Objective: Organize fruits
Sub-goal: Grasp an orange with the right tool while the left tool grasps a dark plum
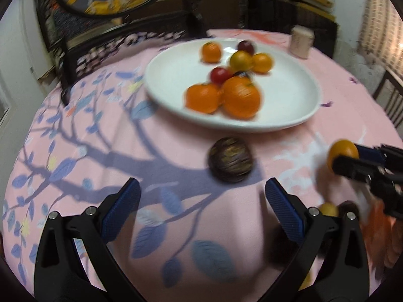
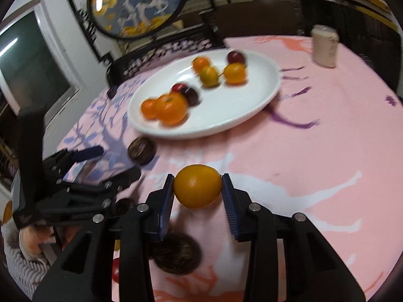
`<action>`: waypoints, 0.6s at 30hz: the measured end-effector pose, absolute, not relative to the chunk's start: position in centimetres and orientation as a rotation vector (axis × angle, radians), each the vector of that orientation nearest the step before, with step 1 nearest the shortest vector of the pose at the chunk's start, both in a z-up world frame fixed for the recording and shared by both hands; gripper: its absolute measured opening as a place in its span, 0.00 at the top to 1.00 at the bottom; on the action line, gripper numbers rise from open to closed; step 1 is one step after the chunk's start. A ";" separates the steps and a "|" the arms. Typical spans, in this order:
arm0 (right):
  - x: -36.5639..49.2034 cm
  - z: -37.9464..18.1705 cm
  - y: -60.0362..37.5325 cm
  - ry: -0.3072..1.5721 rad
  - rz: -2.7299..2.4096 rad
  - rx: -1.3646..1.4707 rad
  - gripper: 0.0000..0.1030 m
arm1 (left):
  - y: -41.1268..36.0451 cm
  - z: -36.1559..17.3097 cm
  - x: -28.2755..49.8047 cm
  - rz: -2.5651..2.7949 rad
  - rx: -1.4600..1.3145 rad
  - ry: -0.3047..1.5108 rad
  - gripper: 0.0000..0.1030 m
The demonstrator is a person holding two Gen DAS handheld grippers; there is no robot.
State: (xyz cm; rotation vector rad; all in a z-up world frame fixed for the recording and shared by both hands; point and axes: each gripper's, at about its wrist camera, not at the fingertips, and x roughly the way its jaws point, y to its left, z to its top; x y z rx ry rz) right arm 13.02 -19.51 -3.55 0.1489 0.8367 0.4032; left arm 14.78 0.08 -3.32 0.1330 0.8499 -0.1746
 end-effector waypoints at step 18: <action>13.8 -3.8 -22.1 0.852 0.339 0.199 0.63 | -2.0 -3.7 16.3 -0.261 0.110 0.856 0.60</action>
